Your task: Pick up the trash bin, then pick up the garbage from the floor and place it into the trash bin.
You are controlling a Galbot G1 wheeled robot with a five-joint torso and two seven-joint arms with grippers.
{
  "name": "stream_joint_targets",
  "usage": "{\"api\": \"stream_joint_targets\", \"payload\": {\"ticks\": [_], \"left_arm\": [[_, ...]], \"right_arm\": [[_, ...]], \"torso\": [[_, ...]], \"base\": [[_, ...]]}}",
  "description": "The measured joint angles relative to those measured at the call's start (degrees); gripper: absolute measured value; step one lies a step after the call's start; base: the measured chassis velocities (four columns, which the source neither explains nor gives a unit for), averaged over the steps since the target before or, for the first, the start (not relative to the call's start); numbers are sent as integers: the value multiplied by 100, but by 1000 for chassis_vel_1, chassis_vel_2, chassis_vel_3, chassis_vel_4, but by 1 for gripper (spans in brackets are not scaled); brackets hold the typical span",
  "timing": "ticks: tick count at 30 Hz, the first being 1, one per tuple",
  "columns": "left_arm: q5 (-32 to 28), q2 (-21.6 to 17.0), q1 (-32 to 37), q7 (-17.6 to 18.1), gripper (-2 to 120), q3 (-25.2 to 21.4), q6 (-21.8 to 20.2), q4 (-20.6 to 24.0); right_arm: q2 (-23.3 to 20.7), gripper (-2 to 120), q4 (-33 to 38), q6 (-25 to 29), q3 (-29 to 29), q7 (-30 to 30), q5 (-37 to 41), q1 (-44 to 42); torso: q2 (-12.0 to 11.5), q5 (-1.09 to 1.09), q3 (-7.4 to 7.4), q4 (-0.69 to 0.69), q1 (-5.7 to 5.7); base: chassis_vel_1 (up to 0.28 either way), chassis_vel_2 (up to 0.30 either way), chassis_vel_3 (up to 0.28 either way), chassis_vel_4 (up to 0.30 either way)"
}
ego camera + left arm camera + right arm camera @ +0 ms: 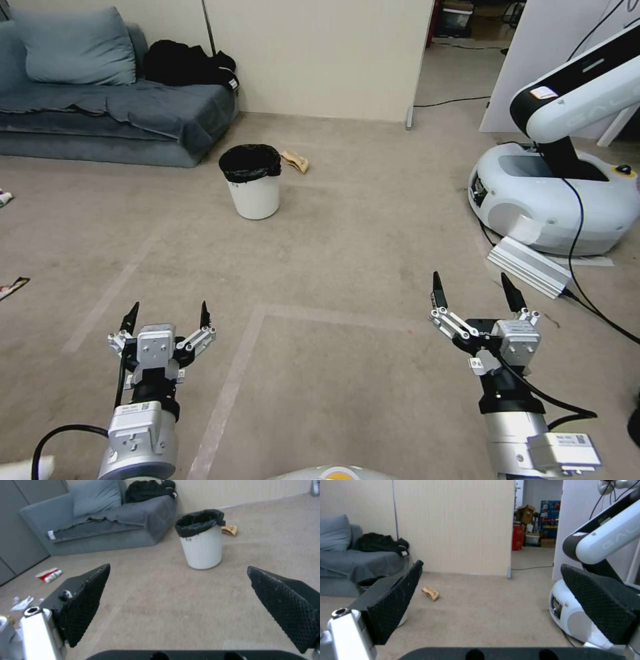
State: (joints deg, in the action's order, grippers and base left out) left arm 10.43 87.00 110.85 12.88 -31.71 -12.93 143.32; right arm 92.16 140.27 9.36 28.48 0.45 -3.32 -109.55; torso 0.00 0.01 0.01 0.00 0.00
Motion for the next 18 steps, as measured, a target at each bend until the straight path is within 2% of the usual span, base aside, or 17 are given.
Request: {"api": "stream_joint_targets", "payload": {"ticks": [8, 18], "left_arm": [[-308, -59, -500, -98, 100, -222, -290, -3], [-377, -66, -594, -123, 100, -194, -345, -7]], "right_arm": [[0, 100, -98, -190, 275, -72, 230, 344], [-15, 100, -327, -326, 258, -78, 317, 540]], "torso": [[0, -3, 0, -1, 1], [0, 0, 0, 1, 0]], "base": [[-157, 169, 184, -179], [-134, 135, 140, -135]]}}
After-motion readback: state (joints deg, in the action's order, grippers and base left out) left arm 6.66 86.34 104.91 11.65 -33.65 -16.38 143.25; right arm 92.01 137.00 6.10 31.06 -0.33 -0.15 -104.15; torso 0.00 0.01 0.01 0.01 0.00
